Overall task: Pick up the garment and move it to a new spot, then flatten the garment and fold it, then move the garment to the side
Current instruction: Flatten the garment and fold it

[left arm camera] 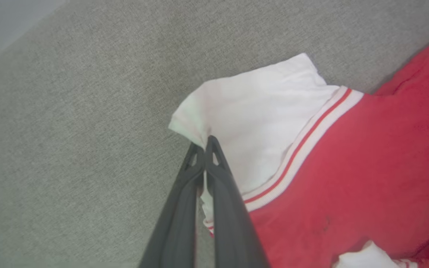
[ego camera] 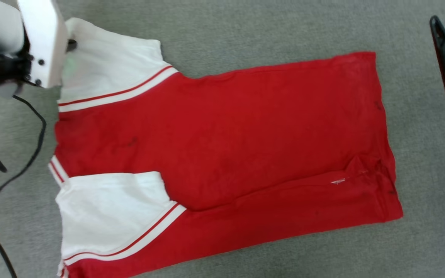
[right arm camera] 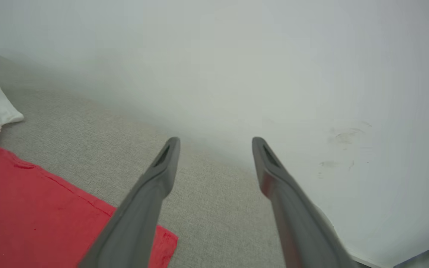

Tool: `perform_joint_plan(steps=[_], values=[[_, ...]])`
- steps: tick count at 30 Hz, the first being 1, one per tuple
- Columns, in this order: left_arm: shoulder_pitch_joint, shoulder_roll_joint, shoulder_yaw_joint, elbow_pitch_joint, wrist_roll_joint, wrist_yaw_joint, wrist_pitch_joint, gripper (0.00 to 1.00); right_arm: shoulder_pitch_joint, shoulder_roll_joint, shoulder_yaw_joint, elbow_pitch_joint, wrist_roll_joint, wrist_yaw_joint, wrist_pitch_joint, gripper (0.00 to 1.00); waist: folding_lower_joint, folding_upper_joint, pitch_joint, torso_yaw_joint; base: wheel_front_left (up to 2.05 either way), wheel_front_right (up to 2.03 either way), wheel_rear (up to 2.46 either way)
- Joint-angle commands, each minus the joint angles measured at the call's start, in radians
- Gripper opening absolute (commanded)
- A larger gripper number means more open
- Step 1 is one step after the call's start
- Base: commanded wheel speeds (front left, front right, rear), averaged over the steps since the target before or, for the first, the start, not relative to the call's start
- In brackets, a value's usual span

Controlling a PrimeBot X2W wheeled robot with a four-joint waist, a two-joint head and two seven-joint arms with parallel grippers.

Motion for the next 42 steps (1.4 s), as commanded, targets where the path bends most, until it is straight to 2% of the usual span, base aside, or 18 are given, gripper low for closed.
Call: perform_joint_plan(steps=[1,4,9,14,17,22,32,33,34,42], values=[[0.016,-0.003,-0.002,-0.009,0.000,-0.004,-0.008,0.00,-0.018,-0.020,0.019,0.002,0.015,0.000,0.036,1.00,-0.0001,0.0000,-0.024,0.026,0.00,0.00,0.00],[0.033,-0.004,-0.014,-0.050,0.000,-0.010,-0.028,0.00,-0.098,-0.137,0.117,-0.003,0.089,-0.001,0.227,1.00,-0.0001,0.0000,-0.041,0.053,0.00,0.00,0.00],[0.056,-0.008,-0.027,-0.119,0.003,-0.017,-0.061,0.00,-0.219,-0.255,0.239,0.027,0.276,0.000,0.572,1.00,-0.0001,0.0000,-0.049,0.090,0.00,0.00,0.00],[0.065,-0.012,-0.033,-0.173,0.008,-0.018,-0.088,0.00,-0.334,-0.327,0.326,0.116,0.433,0.000,0.867,1.00,-0.0001,0.0000,-0.035,0.123,0.00,0.00,0.00],[0.057,-0.019,-0.036,-0.199,0.015,-0.020,-0.101,0.00,-0.388,-0.317,0.346,0.193,0.488,0.000,0.974,1.00,-0.0001,0.0000,-0.015,0.143,0.00,0.00,0.00],[0.037,-0.033,-0.042,-0.226,0.026,-0.021,-0.119,0.00,-0.436,-0.266,0.376,0.295,0.511,0.000,1.043,1.00,-0.0001,0.0000,0.021,0.171,0.00,0.00,0.00],[0.028,-0.031,-0.053,-0.232,0.031,-0.026,-0.149,0.00,-0.376,-0.210,0.526,0.399,0.528,0.000,0.995,1.00,-0.0001,0.0000,0.055,0.180,0.00,0.00,0.00],[0.031,-0.027,-0.053,-0.228,0.031,-0.026,-0.153,0.00,-0.387,-0.212,0.532,0.398,0.526,0.000,0.971,0.32,-0.0001,0.0000,0.052,0.178,0.00,0.00,0.00],[0.036,-0.023,-0.053,-0.225,0.031,-0.026,-0.159,0.00,-0.399,-0.213,0.532,0.402,0.529,0.000,0.950,0.00,-0.0001,0.0000,0.046,0.175,0.00,0.00,0.00],[0.093,0.002,-0.044,-0.225,0.014,-0.025,-0.228,0.00,-0.454,-0.237,0.544,0.424,0.558,0.000,0.779,0.00,-0.0001,0.0000,-0.054,0.163,0.00,0.00,0.00]])
